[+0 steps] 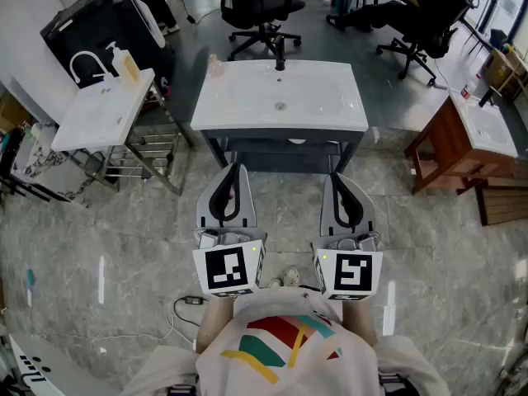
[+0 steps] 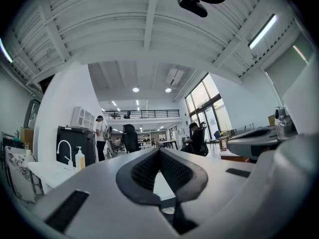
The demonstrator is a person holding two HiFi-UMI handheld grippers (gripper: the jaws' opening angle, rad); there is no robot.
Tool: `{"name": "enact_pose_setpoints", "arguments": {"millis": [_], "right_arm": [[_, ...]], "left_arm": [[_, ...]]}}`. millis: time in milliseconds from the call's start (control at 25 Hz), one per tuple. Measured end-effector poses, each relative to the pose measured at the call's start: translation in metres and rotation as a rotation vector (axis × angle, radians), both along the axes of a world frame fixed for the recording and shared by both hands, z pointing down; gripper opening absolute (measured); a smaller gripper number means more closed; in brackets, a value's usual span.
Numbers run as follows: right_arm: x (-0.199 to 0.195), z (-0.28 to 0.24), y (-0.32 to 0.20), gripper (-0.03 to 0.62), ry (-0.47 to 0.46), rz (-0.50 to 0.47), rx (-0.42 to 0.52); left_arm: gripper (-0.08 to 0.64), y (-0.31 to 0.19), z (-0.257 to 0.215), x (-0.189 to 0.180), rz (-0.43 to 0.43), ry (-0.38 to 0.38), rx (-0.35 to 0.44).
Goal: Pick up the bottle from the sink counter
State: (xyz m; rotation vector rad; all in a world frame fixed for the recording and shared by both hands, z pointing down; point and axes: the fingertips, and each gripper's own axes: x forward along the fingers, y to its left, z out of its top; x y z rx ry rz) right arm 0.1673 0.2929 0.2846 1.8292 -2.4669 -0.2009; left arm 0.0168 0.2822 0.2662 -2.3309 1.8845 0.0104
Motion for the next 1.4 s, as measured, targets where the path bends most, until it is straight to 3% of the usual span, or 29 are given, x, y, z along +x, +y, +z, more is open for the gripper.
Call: {"name": "enact_pose_setpoints", "arguments": {"millis": [840,1000,1400], "right_arm": [[0.004,0.013,-0.033,0.011,-0.033,-0.032,-0.013],[0.01,0.026,-0.038,0.012,-0.067,-0.037,-0.048],[0.028,0.022,-0.051,0.012,-0.092,-0.032,-0.025]], "left_arm": [[0.018,-0.036,0.02,0.01,0.006,0.016,-0.048],[0.018,-0.039,0.029,0.017,-0.003,-0.029,-0.057],[0.018,-0.054,0.024,0.029,0.0,-0.034,-0.017]]}}
